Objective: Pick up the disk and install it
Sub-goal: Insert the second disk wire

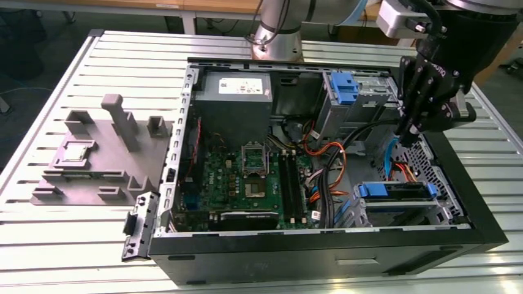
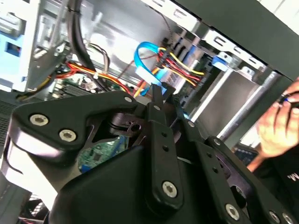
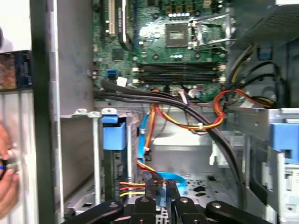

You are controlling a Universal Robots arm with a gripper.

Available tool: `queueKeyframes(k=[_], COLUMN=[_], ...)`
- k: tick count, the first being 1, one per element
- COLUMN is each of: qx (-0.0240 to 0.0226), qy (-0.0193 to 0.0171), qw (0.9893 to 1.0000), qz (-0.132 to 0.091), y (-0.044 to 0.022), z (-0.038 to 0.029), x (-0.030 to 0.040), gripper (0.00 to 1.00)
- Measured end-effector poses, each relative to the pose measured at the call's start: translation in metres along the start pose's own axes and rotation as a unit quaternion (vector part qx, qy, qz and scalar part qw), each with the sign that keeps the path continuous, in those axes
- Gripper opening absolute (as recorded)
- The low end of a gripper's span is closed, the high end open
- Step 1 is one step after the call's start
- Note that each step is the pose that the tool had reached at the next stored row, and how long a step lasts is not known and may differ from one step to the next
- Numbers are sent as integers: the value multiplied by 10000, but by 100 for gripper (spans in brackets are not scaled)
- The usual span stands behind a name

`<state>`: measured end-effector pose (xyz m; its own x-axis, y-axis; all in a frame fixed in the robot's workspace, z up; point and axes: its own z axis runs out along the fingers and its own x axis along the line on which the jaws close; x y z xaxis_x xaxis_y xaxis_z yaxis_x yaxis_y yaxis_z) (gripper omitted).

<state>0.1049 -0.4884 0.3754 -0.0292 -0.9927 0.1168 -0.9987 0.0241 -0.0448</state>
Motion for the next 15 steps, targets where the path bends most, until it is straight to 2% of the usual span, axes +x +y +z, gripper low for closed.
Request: queueKeyframes(k=[2,3,11,15], qx=[2,2,2,1], qy=[69,90,91,138], qw=[10000,10000,10000,9999], qz=[-2,-2,2,21], y=[0,0,-33,-63], z=[1,2,44,53], x=[-9,-14,-47,-62], gripper=[24,24,24,24])
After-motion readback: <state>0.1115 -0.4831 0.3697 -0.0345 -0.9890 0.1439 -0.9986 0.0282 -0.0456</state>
